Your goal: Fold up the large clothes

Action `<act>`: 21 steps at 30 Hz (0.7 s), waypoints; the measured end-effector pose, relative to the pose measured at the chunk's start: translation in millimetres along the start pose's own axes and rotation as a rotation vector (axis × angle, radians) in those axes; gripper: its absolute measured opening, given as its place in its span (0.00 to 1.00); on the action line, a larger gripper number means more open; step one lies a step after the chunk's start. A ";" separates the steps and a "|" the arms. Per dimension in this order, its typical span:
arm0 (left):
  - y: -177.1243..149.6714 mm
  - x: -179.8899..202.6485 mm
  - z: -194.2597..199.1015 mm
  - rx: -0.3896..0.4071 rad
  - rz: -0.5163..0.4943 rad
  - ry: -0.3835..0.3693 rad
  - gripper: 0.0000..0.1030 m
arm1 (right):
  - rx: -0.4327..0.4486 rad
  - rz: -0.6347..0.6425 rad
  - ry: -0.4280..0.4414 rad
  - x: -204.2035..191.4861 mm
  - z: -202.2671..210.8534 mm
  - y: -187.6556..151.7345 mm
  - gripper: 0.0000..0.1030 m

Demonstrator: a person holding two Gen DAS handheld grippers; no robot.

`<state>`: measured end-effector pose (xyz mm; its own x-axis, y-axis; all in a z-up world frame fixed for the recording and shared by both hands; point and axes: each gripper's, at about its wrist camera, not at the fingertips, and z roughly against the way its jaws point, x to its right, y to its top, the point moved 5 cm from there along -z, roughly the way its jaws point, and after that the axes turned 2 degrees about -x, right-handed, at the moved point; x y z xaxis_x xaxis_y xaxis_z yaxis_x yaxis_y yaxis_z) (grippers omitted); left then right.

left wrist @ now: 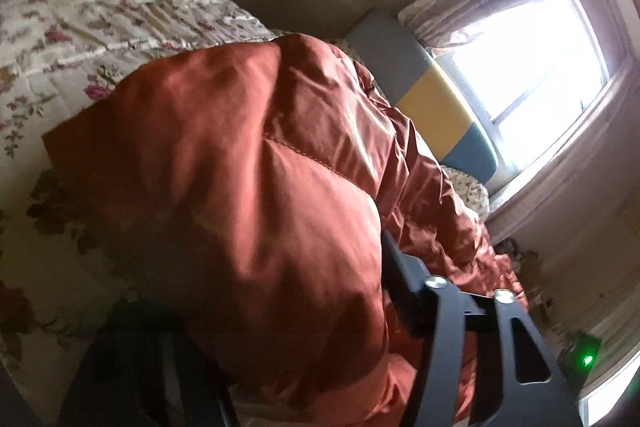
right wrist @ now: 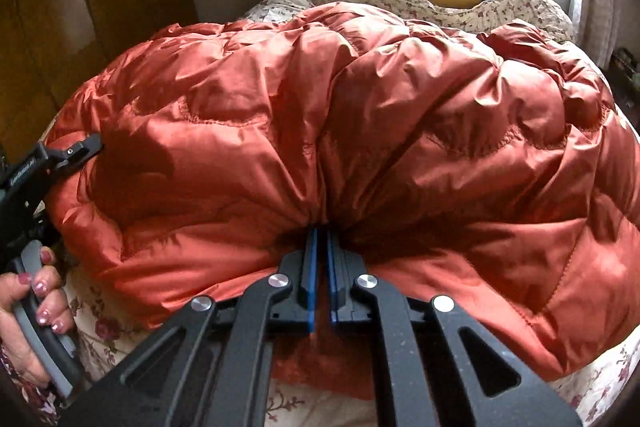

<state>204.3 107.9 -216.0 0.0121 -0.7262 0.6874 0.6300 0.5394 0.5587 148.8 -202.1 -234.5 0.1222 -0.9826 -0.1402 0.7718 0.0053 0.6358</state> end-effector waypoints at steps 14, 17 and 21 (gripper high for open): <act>8.7 21.7 17.3 0.051 -0.033 -0.013 0.26 | 0.037 -0.091 0.099 0.4 15.0 14.3 0.05; 9.4 35.0 23.0 0.073 -0.089 -0.009 0.25 | 0.003 -0.081 0.091 2.8 -3.7 6.3 0.04; 7.2 76.3 37.9 0.136 -0.228 -0.018 0.24 | 0.006 -0.069 0.084 3.3 -4.6 4.4 0.03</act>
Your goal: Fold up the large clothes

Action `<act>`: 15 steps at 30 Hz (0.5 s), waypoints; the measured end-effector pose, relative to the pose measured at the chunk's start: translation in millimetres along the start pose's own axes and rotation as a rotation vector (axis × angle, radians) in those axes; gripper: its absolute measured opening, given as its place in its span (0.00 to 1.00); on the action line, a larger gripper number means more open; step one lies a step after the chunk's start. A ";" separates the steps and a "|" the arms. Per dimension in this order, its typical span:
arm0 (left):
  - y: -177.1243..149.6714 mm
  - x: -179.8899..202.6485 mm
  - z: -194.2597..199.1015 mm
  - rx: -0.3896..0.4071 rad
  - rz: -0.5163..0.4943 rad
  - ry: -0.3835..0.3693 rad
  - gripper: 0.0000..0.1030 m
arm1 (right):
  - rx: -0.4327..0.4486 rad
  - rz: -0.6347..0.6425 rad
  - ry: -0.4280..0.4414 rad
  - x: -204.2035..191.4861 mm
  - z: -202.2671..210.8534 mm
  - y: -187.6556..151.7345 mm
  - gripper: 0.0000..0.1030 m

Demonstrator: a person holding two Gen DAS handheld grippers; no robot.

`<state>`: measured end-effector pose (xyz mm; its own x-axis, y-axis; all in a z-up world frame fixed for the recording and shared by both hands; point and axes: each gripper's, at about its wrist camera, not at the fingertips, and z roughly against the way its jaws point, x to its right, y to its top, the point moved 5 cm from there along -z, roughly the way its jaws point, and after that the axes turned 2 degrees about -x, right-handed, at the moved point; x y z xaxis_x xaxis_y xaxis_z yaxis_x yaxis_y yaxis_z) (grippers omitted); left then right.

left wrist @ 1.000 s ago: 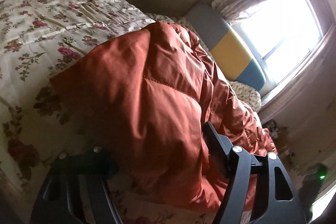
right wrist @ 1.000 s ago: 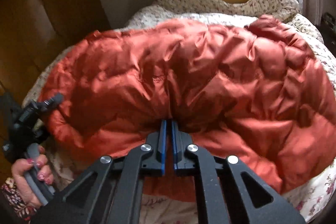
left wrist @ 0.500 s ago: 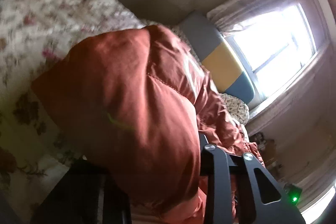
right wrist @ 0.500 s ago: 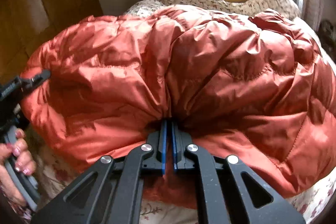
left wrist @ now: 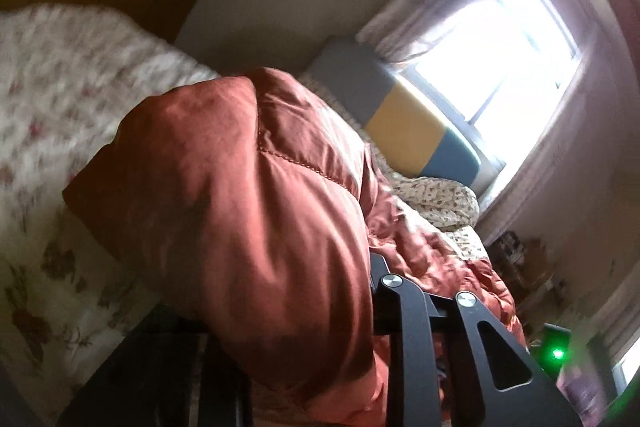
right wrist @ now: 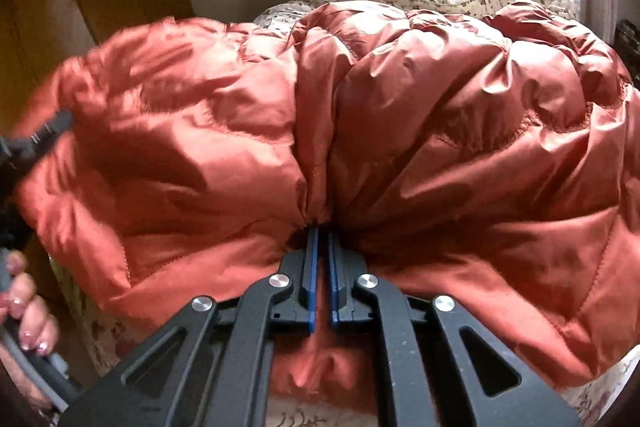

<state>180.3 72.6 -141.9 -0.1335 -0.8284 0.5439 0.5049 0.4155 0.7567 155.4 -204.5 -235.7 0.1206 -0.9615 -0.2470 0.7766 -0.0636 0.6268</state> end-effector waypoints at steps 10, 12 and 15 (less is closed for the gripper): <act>7.1 96.3 11.9 0.087 -0.349 0.059 0.24 | 0.215 -0.047 -0.178 66.2 100.6 3.7 0.34; 4.6 112.5 11.2 0.096 -0.408 0.071 0.24 | 0.231 -0.058 -0.255 83.4 113.4 1.0 0.43; -0.1 133.6 11.1 0.112 -0.481 0.065 0.24 | 0.224 -0.107 -0.362 121.3 124.4 -4.2 0.43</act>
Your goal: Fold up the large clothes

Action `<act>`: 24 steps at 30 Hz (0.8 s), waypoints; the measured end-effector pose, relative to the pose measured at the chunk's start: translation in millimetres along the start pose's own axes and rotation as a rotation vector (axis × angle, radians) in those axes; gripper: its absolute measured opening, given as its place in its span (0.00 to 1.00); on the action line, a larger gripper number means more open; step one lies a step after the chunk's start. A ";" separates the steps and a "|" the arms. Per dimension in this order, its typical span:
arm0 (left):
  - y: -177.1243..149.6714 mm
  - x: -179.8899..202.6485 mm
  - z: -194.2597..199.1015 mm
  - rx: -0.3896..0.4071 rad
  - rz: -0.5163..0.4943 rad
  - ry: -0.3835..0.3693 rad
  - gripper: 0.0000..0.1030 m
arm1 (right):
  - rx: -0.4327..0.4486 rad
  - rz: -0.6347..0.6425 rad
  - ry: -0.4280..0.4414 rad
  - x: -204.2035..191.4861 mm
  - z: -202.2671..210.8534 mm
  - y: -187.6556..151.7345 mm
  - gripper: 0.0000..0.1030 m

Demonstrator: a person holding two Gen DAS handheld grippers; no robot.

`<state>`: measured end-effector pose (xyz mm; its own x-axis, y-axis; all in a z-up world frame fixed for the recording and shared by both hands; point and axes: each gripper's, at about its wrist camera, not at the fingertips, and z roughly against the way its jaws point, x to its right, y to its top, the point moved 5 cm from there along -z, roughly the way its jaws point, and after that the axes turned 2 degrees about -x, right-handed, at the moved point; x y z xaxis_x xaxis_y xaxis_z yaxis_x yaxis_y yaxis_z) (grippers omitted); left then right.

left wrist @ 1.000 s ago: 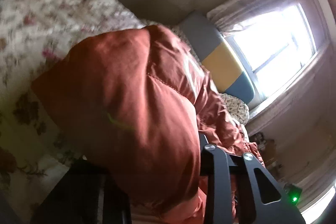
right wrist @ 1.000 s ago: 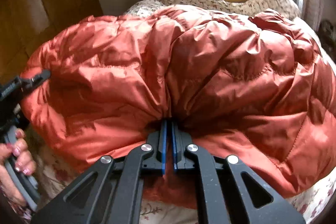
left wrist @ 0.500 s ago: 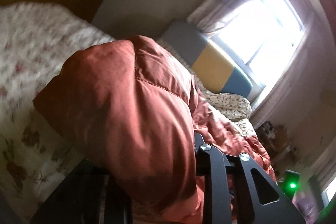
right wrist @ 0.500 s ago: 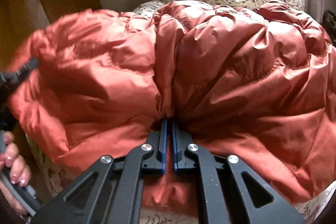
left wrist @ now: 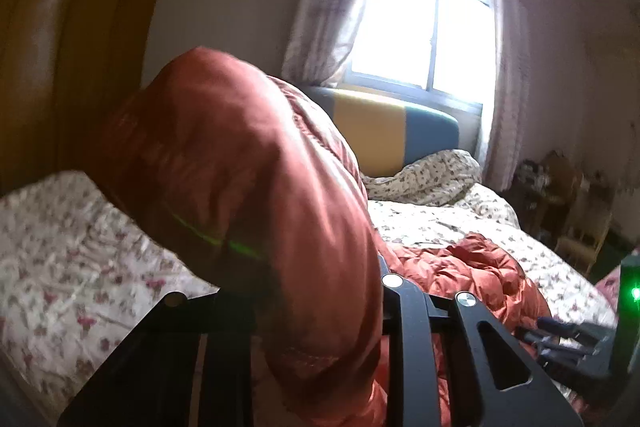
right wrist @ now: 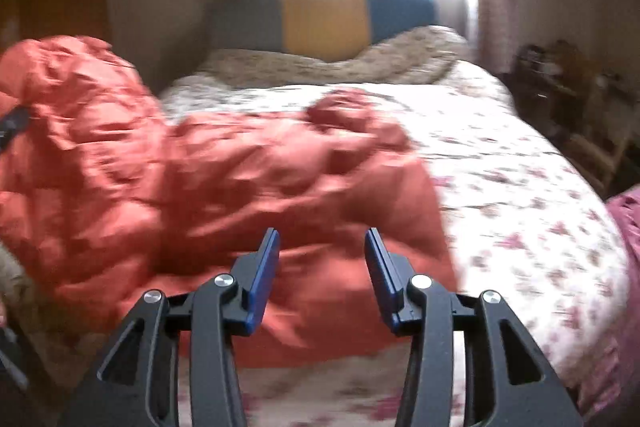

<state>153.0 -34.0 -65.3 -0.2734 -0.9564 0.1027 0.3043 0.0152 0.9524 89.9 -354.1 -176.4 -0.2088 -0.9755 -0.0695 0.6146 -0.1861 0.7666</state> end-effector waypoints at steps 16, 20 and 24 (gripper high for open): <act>-4.8 114.2 -38.1 -0.015 -0.239 -0.135 0.27 | -0.121 -0.216 0.024 60.3 -6.0 -29.8 0.48; -18.5 137.2 -51.3 -0.054 -0.278 -0.201 0.29 | -0.126 -0.233 0.051 62.0 -2.5 -33.9 0.49; -35.9 157.5 -64.0 -0.095 -0.347 -0.250 0.31 | -0.139 -0.256 0.080 66.0 -1.5 -36.6 0.55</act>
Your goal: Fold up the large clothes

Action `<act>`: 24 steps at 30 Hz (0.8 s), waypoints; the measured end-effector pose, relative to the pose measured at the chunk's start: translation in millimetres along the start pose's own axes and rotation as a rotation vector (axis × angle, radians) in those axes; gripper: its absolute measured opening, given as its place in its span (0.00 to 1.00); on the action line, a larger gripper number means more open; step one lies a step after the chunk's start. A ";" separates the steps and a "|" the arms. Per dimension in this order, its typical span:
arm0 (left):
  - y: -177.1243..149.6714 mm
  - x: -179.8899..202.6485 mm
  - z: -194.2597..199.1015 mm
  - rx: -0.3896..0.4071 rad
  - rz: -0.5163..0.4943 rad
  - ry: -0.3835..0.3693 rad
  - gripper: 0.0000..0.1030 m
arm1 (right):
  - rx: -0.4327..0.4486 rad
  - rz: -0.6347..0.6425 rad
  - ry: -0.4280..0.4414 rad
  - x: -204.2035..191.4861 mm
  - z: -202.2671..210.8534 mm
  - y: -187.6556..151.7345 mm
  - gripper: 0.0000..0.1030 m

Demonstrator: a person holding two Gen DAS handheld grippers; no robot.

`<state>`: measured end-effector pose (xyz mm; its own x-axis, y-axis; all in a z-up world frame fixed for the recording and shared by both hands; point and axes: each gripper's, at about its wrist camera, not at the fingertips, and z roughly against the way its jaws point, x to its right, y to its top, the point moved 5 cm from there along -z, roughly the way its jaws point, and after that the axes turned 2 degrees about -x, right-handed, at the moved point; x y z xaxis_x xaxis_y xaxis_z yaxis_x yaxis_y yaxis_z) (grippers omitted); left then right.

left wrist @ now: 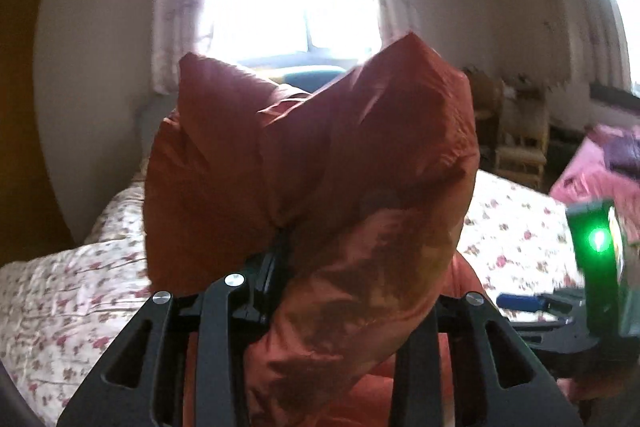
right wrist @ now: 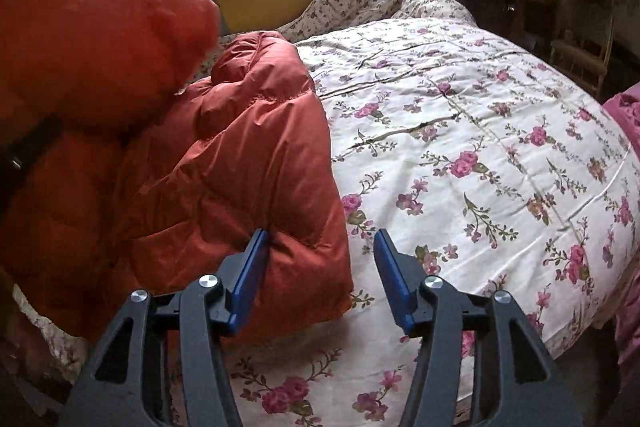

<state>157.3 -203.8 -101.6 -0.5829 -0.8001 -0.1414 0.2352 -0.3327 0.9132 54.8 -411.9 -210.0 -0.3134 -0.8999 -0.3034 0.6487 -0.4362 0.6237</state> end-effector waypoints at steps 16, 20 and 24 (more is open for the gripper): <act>-54.2 45.1 -42.3 -0.102 -0.196 -0.176 0.35 | 0.046 -0.135 0.000 32.7 37.0 9.2 0.54; -50.3 48.5 -35.1 -0.107 -0.207 -0.177 0.35 | 0.131 -0.180 0.104 32.1 66.3 26.8 0.54; -42.4 47.2 -34.3 -0.118 -0.187 -0.184 0.35 | 0.175 -0.143 0.213 7.2 86.7 40.3 0.54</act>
<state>146.6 -244.6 -160.2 -0.7534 -0.6189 -0.2221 0.1927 -0.5308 0.8253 18.5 -436.1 -124.6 -0.2286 -0.8167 -0.5299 0.4736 -0.5689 0.6724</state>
